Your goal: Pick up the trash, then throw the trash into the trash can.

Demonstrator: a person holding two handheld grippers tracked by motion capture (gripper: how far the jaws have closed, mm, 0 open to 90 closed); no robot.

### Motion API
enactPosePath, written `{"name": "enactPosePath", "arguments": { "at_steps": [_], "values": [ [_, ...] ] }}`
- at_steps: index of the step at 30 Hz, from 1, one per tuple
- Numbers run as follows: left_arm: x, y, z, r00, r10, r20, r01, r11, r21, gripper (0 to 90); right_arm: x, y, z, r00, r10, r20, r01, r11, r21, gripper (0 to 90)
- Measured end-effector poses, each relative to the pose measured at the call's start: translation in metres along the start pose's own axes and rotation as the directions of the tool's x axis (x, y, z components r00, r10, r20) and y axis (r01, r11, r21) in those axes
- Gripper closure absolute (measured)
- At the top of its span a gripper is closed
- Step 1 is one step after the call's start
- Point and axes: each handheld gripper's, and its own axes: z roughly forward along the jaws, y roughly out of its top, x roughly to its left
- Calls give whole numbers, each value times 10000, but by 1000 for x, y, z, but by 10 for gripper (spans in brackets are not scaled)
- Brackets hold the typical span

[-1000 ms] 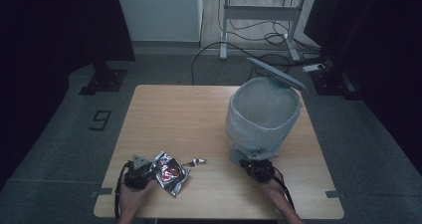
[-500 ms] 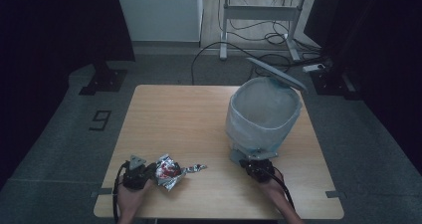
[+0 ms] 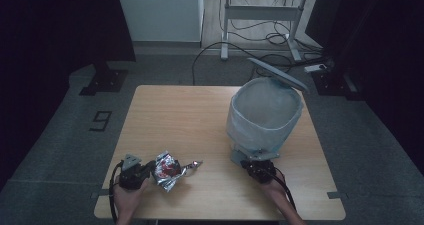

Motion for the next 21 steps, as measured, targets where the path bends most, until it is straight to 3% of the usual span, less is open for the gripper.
{"name": "enactPosePath", "arguments": {
  "at_steps": [21],
  "values": [
    [-7, 12, -15, 9985, 77, 543, -51, 9988, -483, 898, 0, 0, 0, 10000, 35, -10, -35, 10000, -13, 900]
  ]
}}
